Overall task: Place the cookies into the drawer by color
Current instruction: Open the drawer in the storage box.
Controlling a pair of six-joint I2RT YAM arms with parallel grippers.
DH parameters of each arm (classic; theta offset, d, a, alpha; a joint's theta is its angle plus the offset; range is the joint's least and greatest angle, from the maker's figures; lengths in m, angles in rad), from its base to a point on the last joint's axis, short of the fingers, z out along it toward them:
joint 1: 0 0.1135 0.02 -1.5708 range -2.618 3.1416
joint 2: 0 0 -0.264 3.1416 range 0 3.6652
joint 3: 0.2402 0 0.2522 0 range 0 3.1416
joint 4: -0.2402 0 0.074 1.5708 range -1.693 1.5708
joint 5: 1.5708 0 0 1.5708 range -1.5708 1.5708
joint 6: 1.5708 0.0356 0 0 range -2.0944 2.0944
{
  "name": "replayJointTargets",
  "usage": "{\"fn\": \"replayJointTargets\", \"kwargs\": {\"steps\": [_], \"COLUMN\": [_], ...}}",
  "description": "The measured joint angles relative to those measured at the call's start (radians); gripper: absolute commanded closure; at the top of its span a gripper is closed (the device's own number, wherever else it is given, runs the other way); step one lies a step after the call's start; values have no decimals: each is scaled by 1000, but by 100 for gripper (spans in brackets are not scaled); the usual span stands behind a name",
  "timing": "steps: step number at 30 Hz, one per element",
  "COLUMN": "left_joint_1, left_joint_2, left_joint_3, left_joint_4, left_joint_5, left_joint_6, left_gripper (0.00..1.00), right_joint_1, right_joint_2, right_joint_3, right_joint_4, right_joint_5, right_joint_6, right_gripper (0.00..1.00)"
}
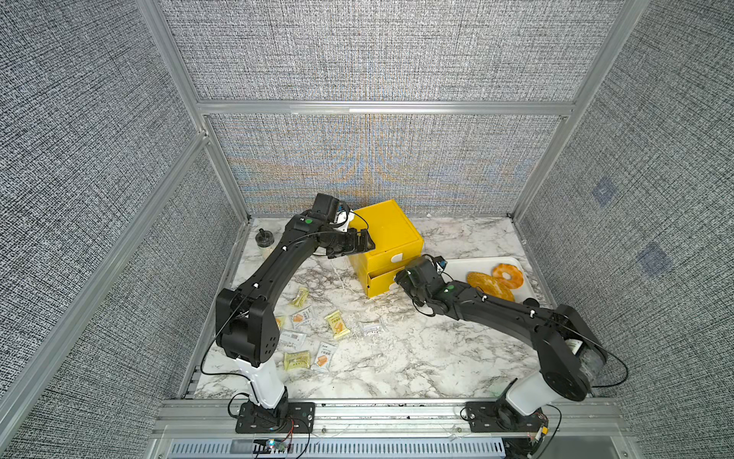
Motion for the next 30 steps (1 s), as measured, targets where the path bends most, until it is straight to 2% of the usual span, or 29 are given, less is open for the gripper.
{"fn": "replayJointTargets", "kwargs": {"steps": [18, 30], "left_joint_1": [13, 23], "left_joint_2": [4, 4], "left_joint_3": [0, 0], "left_joint_4": [0, 1], "left_joint_5": [0, 0], "left_joint_6": [0, -3], "left_gripper": [1, 1], "right_joint_1": [73, 95], "right_joint_2": [-234, -216], "right_joint_3": [-105, -18], "right_joint_4": [-246, -275], "right_joint_5": [109, 125], "right_joint_6": [26, -17], "right_gripper": [31, 30]}}
